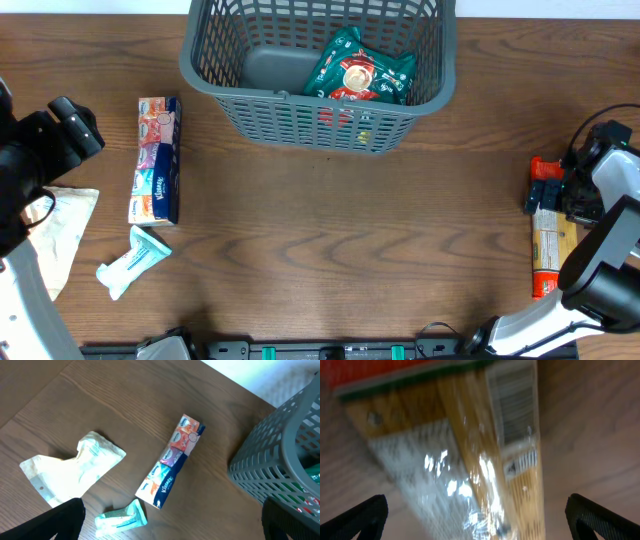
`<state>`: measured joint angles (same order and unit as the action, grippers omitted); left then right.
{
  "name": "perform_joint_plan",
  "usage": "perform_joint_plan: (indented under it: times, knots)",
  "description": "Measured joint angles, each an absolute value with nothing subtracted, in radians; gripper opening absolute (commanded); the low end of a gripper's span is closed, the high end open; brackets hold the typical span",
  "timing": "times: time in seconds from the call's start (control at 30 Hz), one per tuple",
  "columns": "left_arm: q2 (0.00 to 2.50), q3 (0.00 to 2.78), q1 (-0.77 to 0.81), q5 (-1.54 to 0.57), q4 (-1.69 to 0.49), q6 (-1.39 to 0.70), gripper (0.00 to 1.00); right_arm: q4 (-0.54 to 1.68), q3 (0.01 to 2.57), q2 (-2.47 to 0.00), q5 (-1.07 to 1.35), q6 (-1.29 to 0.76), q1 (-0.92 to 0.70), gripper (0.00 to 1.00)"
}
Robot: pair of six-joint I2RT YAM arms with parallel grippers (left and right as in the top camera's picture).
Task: Pack container
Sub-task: 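Lower the right gripper onto the orange-ended pasta bag and grasp it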
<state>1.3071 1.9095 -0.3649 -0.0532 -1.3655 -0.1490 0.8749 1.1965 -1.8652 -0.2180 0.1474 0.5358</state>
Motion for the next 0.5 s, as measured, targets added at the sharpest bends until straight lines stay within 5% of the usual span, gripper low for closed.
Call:
perform_joint_plan:
  times: [0.3,0.5]
  knots:
    - [1.307,1.909,-0.365,-0.046,-1.364,-0.144,0.99,0.767,1.209,-1.918,-0.176,0.175,0.539,0.99]
    - [1.307,1.909,-0.365,-0.045,-1.364,-0.134,0.99,0.738,1.233,-1.947,-0.107,0.186,0.539,0.72]
